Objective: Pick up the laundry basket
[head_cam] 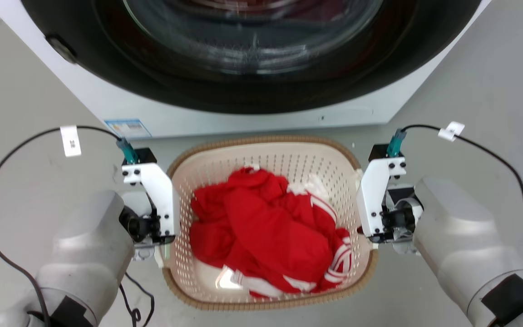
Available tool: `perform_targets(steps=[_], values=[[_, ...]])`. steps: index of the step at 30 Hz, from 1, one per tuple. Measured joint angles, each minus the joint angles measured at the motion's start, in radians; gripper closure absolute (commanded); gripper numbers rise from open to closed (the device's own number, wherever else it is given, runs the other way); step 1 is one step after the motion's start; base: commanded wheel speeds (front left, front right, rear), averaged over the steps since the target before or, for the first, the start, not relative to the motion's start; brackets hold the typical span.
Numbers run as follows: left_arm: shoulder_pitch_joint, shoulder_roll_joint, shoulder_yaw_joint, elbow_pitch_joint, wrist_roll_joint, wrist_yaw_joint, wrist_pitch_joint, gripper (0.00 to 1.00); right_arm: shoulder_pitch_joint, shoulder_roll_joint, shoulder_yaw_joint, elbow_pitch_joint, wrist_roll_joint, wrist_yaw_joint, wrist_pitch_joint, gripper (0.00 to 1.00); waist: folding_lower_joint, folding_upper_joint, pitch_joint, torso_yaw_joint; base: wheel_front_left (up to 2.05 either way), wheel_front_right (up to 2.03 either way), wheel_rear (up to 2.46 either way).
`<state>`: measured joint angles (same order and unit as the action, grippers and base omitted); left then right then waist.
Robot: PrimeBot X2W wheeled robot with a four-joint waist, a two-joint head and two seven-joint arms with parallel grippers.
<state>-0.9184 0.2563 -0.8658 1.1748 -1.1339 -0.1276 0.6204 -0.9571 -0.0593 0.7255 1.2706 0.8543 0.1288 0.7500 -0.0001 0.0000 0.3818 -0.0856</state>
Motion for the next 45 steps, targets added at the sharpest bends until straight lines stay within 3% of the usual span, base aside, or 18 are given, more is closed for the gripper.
perform_targets(steps=[26,45], values=[[0.194,-0.066,-0.035,0.064,-0.084,0.004,0.112,1.0,0.19,-0.007,0.061,0.025,0.07,-0.001,0.114,1.0,-0.0001,0.0,-0.334,0.026,0.0,0.0,0.0],[0.213,-0.074,-0.045,0.073,-0.098,0.004,0.107,1.0,0.204,-0.007,0.067,0.025,0.069,-0.001,0.123,1.0,0.0,0.0,-0.374,0.024,0.0,0.0,0.0]])
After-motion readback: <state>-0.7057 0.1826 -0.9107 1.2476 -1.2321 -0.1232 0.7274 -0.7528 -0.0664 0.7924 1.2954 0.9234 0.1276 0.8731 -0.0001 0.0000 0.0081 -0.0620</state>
